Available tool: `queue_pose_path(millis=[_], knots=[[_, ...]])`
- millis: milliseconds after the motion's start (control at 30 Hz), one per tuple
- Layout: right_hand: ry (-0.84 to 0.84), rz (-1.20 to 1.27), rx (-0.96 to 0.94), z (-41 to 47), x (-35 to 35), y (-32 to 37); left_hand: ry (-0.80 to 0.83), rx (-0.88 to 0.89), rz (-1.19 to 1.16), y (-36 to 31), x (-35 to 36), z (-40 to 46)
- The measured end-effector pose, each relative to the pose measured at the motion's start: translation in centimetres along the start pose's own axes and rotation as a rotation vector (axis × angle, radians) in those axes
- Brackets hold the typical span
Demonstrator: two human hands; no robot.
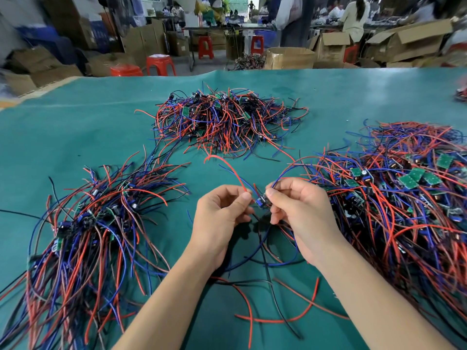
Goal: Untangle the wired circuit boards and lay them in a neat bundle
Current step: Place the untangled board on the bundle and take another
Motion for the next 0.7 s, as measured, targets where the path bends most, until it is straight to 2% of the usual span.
queue_pose_path(millis=[300, 500, 700], knots=[[0.007, -0.033, -0.078, -0.2, 0.0, 0.6, 0.106, -0.024, -0.052, -0.7, 0.2, -0.2], [0.006, -0.078, -0.143, -0.4, 0.0, 1.1, 0.031, -0.086, -0.096, -0.6, 0.0, -0.1], [-0.093, 0.038, -0.161, 0.2, -1.4, 2.6, -0.014, -0.112, -0.216, -0.6, -0.4, 0.1]])
Point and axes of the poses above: each hand's wrist, its own z-axis towards the middle knuckle, its own x-axis out of the palm, y = z × x, the point moved 3 cm from there along z, towards the middle knuckle, and after that the axes turned 2 degrees about z, right-handed, at the moved point
